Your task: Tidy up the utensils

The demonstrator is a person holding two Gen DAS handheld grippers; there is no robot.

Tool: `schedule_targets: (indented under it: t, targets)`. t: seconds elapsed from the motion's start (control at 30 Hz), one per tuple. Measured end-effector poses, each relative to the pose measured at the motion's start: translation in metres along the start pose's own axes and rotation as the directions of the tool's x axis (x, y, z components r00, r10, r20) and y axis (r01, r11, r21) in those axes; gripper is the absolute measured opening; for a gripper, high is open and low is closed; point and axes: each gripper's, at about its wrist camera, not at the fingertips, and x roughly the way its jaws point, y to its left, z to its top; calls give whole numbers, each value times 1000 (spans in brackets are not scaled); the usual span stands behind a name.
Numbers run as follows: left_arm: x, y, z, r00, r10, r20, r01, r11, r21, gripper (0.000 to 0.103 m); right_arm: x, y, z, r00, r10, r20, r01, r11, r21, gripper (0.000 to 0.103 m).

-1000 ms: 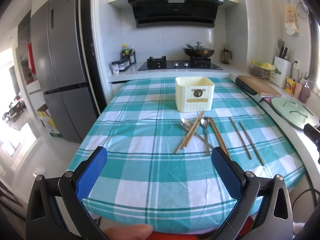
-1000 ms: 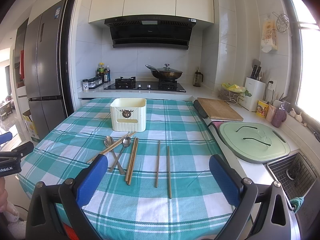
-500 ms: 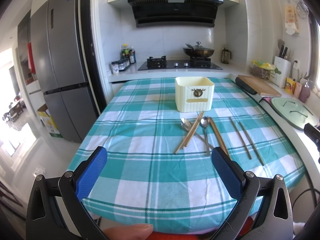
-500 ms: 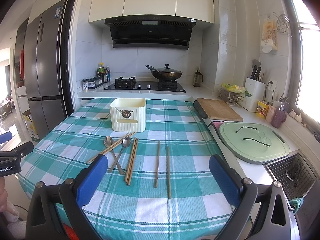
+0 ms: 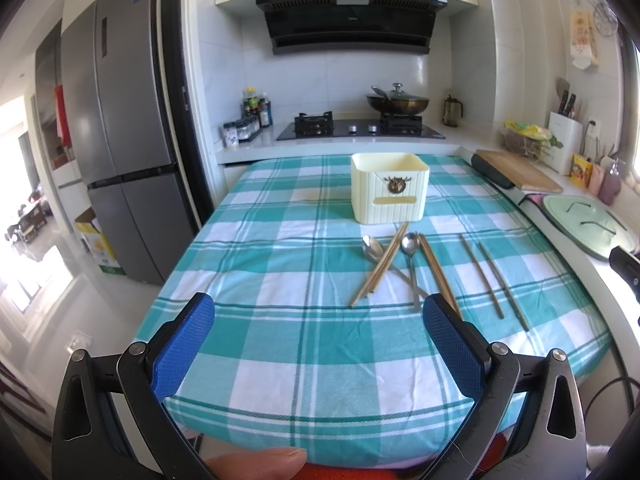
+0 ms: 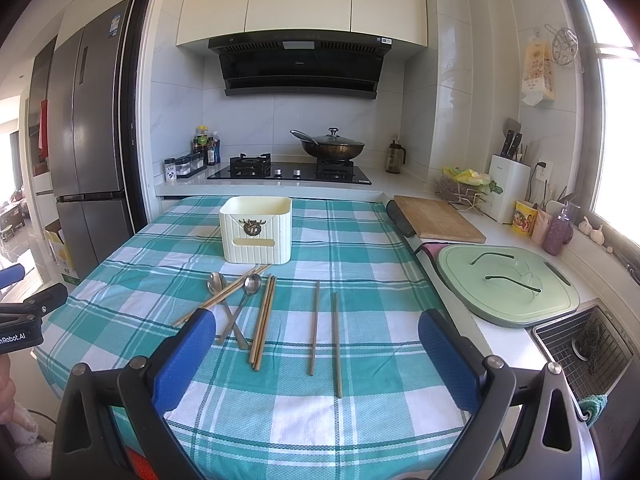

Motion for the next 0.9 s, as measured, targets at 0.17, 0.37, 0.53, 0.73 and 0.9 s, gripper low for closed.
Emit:
schedule_targets:
  t: [0.17,0.37,0.53,0.73,0.9]
  targets:
    - [0,0,0,1000,0,-1,0,1000,-1,103,0,0,0,1000,-1,0,1,1000,1,103]
    - [3,3,-2,1000,6,-7,-6,1000,-4,103,2,-2,0,1000,-4,2,4,1000,8,103]
    - [10,7,-3,1000,14,-24,-14,1000,-12,103,3,-4,0,1000,-5,-2,5,1000,15,103]
    - [26,12,-2,999,12,-51,-14,999,-34,103,8,-5,-1,1000,-6,-14,7,1000,18,103]
    - [41,19,-5,996,2,-84,-7,998,-67,103,17,-8,-1,999,-2,-32,3,999,32,103]
